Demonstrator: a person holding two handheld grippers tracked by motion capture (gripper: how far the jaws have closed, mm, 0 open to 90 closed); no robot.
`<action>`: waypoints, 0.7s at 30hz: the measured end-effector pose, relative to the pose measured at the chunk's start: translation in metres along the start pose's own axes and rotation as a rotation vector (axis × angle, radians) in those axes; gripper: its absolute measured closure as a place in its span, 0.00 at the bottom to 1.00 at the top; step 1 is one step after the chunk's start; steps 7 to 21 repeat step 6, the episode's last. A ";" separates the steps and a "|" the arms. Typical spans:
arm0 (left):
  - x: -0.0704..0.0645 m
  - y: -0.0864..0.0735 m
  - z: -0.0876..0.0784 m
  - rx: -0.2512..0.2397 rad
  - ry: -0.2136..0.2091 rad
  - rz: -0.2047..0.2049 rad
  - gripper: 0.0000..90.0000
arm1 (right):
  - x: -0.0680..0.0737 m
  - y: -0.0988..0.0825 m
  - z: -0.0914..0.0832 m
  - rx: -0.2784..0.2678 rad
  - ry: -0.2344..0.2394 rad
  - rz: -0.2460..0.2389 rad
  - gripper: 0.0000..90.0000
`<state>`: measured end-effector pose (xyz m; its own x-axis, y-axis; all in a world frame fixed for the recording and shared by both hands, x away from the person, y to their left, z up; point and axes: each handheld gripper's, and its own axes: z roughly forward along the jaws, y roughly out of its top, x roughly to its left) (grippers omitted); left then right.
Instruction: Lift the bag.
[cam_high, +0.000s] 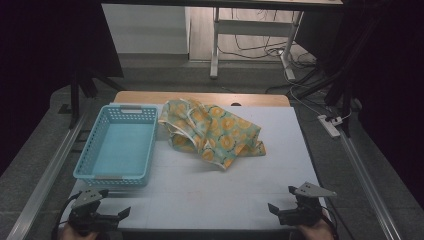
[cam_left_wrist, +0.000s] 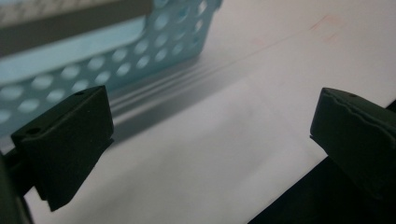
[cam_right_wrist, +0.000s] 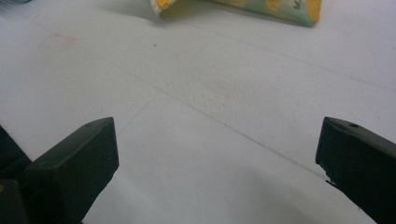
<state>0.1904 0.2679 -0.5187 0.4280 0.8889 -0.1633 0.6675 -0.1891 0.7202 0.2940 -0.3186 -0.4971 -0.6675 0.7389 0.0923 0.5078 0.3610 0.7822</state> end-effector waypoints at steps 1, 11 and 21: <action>0.001 0.000 -0.001 -0.002 -0.004 -0.012 0.00 | -0.001 -0.001 -0.003 -0.009 -0.001 0.009 0.00; 0.004 0.000 0.001 0.023 0.001 -0.032 0.00 | -0.003 -0.003 -0.006 -0.006 0.006 0.025 0.00; 0.004 0.000 0.001 0.023 0.001 -0.032 0.00 | -0.003 -0.003 -0.006 -0.006 0.006 0.025 0.00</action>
